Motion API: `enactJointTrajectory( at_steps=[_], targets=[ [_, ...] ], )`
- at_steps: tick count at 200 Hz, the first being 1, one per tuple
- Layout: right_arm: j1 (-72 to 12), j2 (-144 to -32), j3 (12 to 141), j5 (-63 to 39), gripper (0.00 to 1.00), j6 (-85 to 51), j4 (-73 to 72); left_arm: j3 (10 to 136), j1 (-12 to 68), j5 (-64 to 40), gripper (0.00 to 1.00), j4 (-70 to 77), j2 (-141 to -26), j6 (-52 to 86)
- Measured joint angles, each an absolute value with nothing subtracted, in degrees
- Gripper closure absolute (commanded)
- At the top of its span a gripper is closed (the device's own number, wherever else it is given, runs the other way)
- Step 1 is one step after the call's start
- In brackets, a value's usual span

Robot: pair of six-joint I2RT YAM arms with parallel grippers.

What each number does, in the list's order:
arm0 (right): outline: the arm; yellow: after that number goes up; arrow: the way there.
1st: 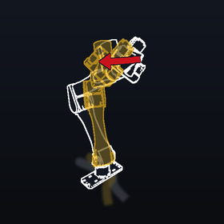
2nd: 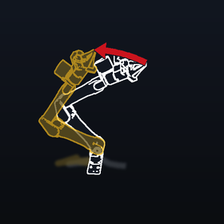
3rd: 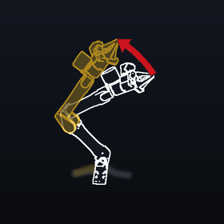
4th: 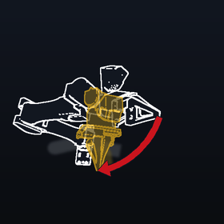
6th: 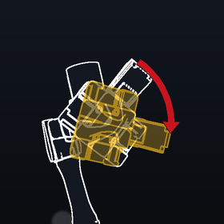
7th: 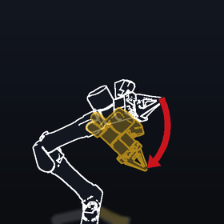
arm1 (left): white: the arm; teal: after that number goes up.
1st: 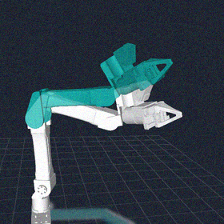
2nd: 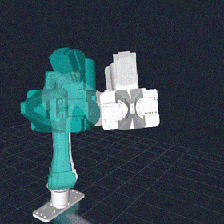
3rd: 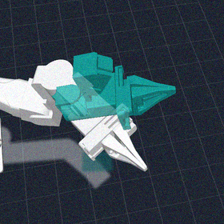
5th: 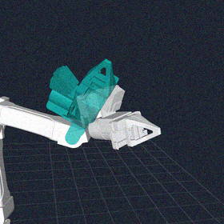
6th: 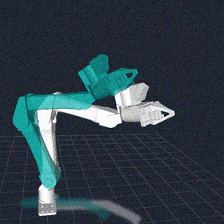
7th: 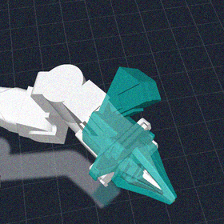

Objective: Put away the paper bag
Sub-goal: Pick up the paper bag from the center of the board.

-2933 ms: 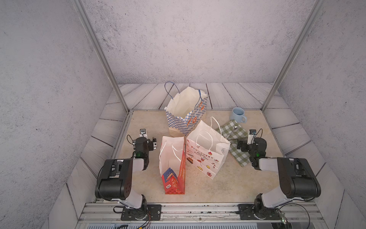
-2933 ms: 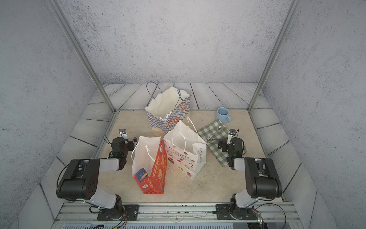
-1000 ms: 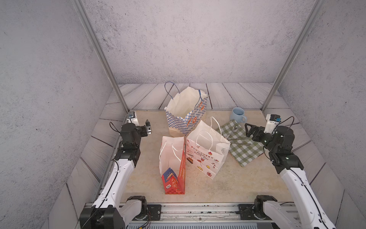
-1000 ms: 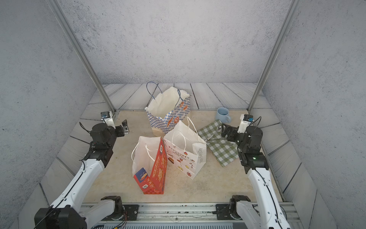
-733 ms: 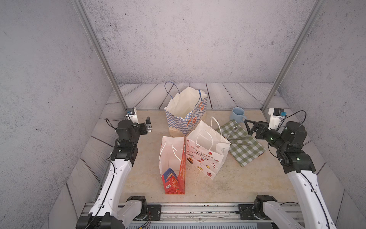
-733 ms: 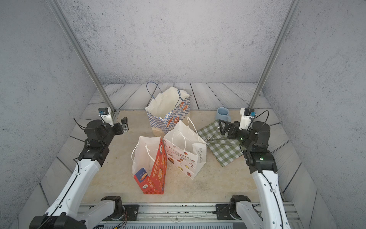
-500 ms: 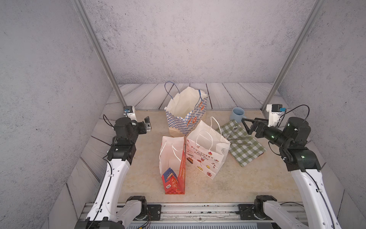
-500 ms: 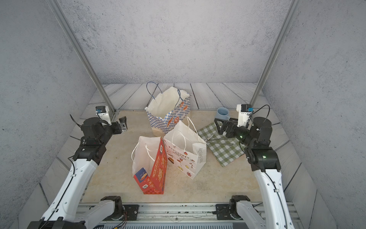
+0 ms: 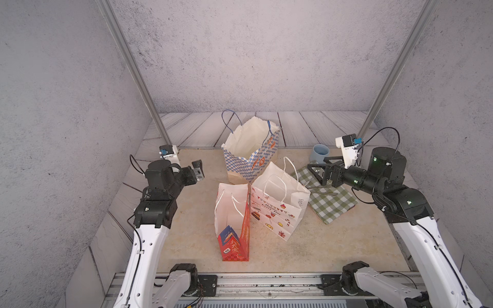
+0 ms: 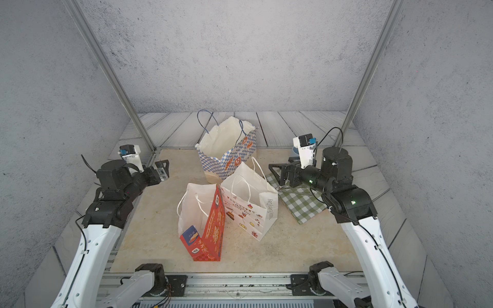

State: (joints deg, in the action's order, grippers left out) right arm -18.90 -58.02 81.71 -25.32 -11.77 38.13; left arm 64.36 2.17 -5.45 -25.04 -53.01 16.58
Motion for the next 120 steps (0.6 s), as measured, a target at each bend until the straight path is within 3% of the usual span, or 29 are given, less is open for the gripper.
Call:
enactJointTrajectory(
  at_steps=[49,120],
  targets=[
    [-20.9,-52.7,81.7,-22.4,0.02,-5.9,48.9,64.4,2.8,-5.8,0.01,-25.6,-52.3,16.9],
    [-21.0,-36.9,55.9,-28.4,0.14,-3.6,47.3,64.4,3.2,-5.8,0.01,-24.6,-52.5,16.9]
  ],
)
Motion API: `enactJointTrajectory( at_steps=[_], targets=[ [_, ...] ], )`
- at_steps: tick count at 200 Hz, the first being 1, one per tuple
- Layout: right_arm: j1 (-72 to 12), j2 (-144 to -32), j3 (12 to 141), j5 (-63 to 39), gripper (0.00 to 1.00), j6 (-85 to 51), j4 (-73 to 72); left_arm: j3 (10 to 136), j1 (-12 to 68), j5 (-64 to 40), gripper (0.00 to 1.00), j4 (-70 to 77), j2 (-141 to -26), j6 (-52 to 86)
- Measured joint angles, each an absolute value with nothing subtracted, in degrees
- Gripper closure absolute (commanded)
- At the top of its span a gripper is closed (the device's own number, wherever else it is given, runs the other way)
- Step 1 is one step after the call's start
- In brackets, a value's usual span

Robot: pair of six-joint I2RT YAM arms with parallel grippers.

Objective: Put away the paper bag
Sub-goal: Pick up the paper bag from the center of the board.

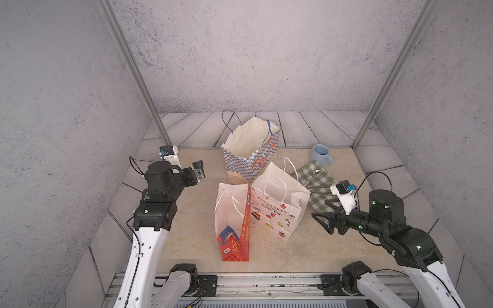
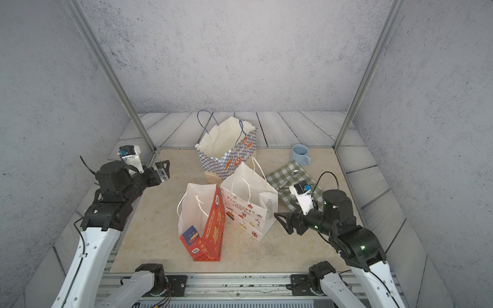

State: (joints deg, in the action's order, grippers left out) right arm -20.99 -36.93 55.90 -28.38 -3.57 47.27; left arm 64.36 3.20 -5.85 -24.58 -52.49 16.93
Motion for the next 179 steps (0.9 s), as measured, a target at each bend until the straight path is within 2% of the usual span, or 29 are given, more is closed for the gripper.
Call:
enactJointTrajectory(
  at_steps=[42,89,141,179],
  targets=[
    [-22.6,-35.4,43.9,-31.7,0.18,-5.0,33.4,64.4,3.5,-5.9,0.0,-24.0,-52.5,16.9],
    [-26.3,-36.8,39.7,-32.4,0.19,-5.0,21.9,64.3,3.6,-5.8,0.0,-24.0,-52.0,16.9],
    [-28.2,-41.4,37.3,-32.5,0.34,-5.8,10.2,63.4,3.6,-5.1,0.01,-23.7,-50.1,17.0],
    [-29.2,-42.9,36.0,-32.5,0.41,-4.9,7.7,63.4,3.6,-4.7,0.01,-23.7,-50.0,17.0]
  ],
)
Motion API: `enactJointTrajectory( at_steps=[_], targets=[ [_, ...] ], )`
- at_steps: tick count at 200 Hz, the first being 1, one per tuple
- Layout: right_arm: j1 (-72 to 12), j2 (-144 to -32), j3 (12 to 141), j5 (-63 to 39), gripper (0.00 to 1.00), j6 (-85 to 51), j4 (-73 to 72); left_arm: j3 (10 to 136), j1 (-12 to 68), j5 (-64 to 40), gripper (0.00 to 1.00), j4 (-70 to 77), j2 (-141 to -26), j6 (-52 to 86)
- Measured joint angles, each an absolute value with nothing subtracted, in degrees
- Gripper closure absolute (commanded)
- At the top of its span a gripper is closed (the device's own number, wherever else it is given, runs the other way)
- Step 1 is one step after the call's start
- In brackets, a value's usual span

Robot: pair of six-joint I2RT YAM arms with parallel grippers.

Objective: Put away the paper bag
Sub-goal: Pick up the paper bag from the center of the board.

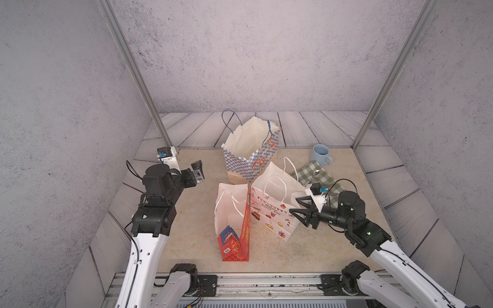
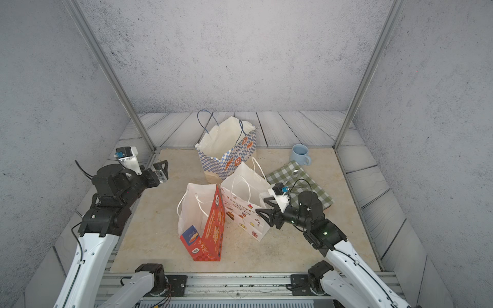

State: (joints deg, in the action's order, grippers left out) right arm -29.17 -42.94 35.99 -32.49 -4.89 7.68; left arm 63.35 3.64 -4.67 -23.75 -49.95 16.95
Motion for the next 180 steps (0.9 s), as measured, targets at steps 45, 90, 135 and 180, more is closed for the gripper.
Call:
enactJointTrajectory(
  at_steps=[45,90,135,180],
  targets=[
    [-29.8,-42.9,35.4,-32.3,0.49,-3.7,6.4,63.4,3.7,-4.3,0.02,-23.7,-50.0,17.0],
    [-30.3,-42.9,34.7,-31.3,0.58,-2.1,6.4,63.4,3.7,-4.3,0.02,-23.7,-50.3,17.1],
    [-30.7,-42.9,34.7,-30.9,0.74,-0.4,6.4,63.4,3.7,-4.3,0.03,-23.7,-50.6,17.2],
    [-31.0,-42.9,34.9,-29.2,0.88,1.5,7.7,64.0,3.8,-4.3,0.03,-23.7,-50.8,17.2]
  ],
)
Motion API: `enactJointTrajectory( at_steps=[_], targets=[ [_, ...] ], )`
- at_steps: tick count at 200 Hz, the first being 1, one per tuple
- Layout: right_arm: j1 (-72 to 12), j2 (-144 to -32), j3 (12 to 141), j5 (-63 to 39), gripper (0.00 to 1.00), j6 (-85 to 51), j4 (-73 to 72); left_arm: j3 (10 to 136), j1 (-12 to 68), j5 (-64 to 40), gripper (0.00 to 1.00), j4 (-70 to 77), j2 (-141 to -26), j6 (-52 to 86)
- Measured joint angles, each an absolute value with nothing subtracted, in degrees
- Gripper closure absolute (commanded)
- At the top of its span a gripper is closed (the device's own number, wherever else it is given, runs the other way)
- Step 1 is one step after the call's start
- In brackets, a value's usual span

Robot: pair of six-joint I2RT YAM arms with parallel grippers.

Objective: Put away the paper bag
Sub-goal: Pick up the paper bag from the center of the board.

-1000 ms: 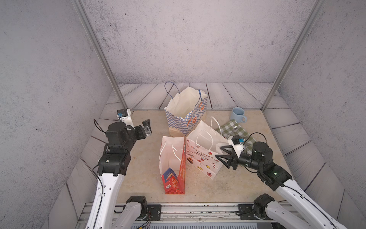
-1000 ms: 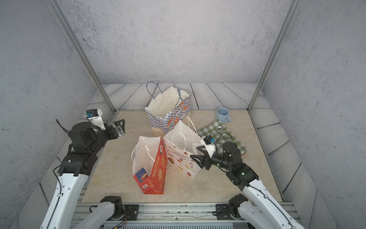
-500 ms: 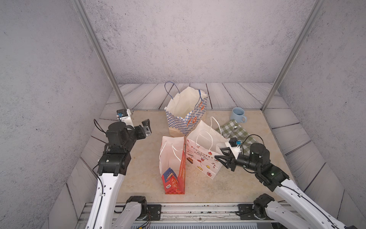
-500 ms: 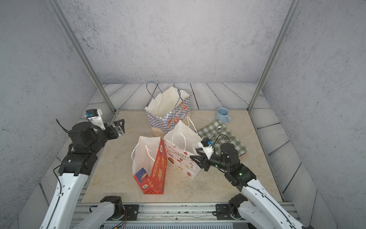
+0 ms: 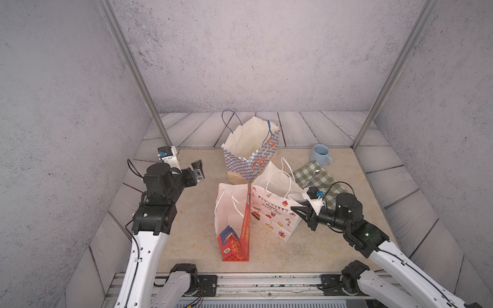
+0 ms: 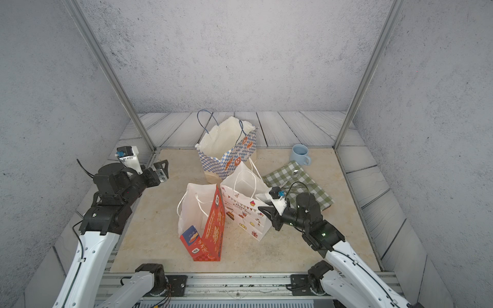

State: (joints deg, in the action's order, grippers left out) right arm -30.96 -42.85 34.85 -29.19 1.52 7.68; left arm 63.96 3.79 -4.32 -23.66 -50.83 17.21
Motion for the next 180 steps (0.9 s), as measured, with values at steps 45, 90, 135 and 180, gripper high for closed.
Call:
enactJointTrajectory(
  at_steps=[45,90,135,180],
  targets=[
    [-31.0,-39.9,36.4,-22.9,1.0,3.3,12.8,67.2,3.9,-6.7,0.03,-22.6,-52.1,17.0],
    [-31.0,-37.7,44.9,-14.4,1.0,6.2,22.9,71.7,6.0,-16.4,0.04,-20.7,-55.1,13.9],
    [-31.0,-36.8,55.9,-6.3,1.0,7.6,33.8,78.3,11.9,-25.5,0.03,-22.1,-58.0,8.8],
    [-30.9,-35.8,65.9,-0.4,1.0,11.2,40.9,83.5,24.3,-31.6,0.03,-26.5,-59.0,1.1]
  ],
)
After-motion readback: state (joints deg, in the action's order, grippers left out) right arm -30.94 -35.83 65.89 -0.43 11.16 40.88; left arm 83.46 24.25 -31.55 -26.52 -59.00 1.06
